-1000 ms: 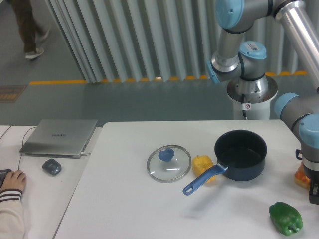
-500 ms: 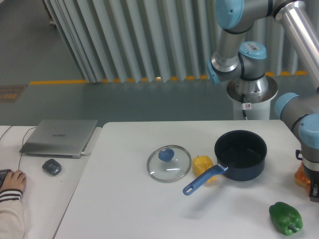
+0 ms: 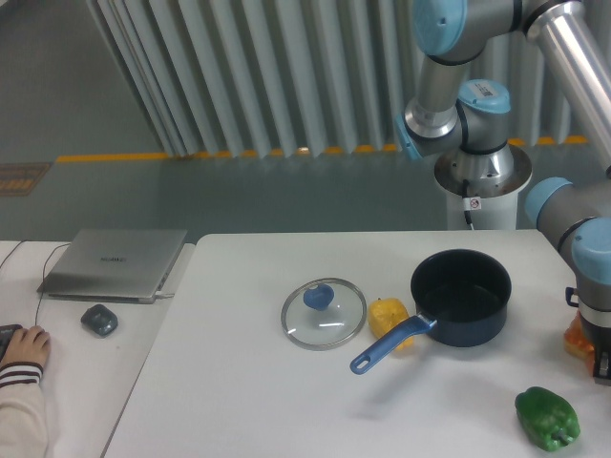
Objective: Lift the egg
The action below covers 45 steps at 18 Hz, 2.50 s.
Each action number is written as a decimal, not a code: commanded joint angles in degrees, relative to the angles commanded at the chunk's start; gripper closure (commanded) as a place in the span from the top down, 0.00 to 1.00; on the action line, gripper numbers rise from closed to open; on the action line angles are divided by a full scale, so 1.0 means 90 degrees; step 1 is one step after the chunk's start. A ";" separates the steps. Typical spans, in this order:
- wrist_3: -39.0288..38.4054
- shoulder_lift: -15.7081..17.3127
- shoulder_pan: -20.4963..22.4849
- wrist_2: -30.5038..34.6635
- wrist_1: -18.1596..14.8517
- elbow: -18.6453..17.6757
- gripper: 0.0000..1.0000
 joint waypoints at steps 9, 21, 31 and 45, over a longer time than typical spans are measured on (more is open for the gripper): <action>-0.0409 0.0039 -0.0136 -0.0078 -0.0225 0.0342 0.24; -0.1933 0.0976 -0.0517 -0.0830 -0.1962 0.0625 0.24; -0.2949 0.1435 -0.0986 -0.1229 -0.2792 0.0684 0.24; -0.3320 0.1602 -0.1260 -0.1455 -0.3008 0.0615 0.24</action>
